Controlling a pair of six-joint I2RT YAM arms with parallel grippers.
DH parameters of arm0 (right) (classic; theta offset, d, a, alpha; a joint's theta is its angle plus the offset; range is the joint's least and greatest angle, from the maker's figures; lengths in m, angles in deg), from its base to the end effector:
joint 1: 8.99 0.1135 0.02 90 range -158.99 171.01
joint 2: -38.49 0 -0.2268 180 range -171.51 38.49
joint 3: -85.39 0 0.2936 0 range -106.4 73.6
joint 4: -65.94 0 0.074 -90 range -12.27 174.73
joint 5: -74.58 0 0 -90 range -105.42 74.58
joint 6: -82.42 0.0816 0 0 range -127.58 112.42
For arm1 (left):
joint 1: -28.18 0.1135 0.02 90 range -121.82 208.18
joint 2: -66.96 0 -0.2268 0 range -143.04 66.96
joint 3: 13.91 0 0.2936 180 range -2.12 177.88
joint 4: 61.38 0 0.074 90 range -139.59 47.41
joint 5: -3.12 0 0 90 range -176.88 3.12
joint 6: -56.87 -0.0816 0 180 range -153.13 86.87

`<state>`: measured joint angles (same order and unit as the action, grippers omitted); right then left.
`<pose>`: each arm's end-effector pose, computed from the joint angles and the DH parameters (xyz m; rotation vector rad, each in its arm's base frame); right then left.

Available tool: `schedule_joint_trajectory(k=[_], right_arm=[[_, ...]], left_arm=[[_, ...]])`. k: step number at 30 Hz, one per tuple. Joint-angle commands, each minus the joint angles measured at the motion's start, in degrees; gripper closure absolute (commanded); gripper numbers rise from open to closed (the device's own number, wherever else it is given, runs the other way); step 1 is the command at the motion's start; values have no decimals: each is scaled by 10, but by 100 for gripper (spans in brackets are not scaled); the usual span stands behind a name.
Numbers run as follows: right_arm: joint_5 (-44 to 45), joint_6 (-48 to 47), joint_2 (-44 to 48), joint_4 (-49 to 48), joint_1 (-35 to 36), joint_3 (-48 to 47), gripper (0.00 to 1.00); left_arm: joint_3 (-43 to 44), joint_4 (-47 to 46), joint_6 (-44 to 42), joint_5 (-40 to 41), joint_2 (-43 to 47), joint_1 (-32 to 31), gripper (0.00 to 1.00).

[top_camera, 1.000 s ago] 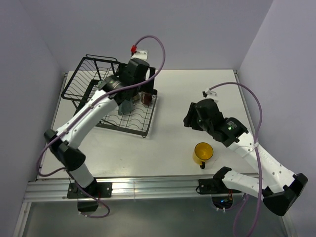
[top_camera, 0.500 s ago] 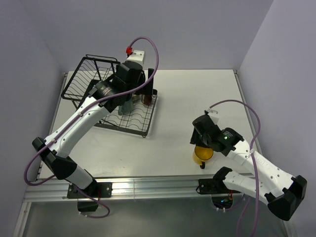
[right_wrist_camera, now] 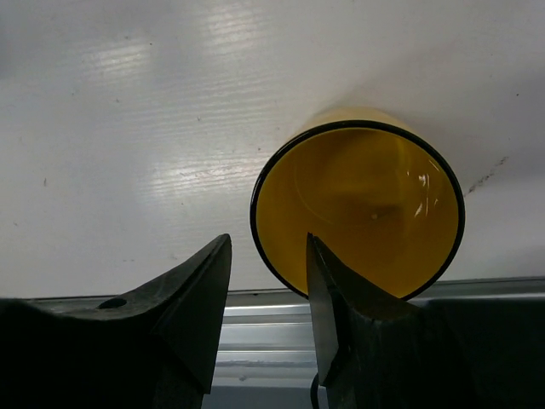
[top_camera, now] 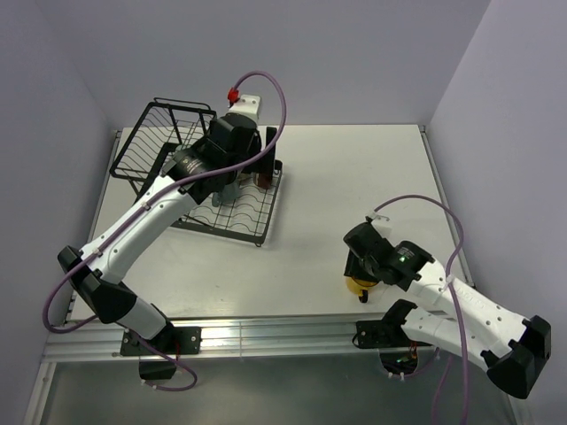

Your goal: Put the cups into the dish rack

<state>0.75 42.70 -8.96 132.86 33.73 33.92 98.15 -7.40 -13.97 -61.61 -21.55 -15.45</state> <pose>0.1836 0.1386 0.1655 0.2611 2.5971 0.2010 0.3213 -0.2582 0.3827 0.1763 2.0460 -0.2176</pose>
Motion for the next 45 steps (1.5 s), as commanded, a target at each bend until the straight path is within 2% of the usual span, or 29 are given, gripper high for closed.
schedule_joint_trajectory(k=[1, 9, 11, 13, 17, 18, 19, 23, 29, 33, 36, 37, 38, 41, 45], right_arm=[[7, 16, -5, -6, 9, 12, 52], [7, 3, -72, -64, 11, 13, 52], [10, 1, -85, -76, 11, 12, 58], [6, 3, -91, -79, 11, 9, 70], [1, -4, -98, -101, 11, 8, 84], [2, -7, -114, -102, 11, 7, 89], [1, -8, -120, -105, 11, 7, 100], [4, -14, -97, -123, 12, -15, 100], [-33, -63, -96, -191, 7, -163, 100], [-123, -84, -115, -276, -11, -243, 100], [-173, -82, -132, -344, -34, -269, 100], [-214, -77, -138, -375, -42, -274, 100], [-236, -74, -149, -391, -51, -281, 100], [-340, -45, -164, -470, -98, -276, 100], [-448, 5, -168, -599, -144, -250, 100]], left_arm=[[-7, -26, 2, 1, 35, -5, 1], [-17, -29, 6, 3, 35, -5, 1], [-24, -29, 10, 6, 38, -5, 1], [-36, -34, 16, 5, 49, -6, 1], [-73, -46, 24, -6, 81, -6, 1], [-77, -47, 25, -7, 86, -6, 1], [-82, -47, 26, -7, 98, -6, 1], [-108, -56, 30, -24, 127, -6, 1], [-141, -113, 44, -118, 173, -4, 1], [-155, -147, 63, -208, 199, 21, 1], [-176, -178, 77, -284, 214, 43, 1], [-184, -206, 81, -310, 219, 50, 1], [-202, -221, 95, -358, 222, 58, 1], [-220, -262, 120, -432, 230, 86, 1], [-226, -280, 130, -466, 221, 108, 1]])
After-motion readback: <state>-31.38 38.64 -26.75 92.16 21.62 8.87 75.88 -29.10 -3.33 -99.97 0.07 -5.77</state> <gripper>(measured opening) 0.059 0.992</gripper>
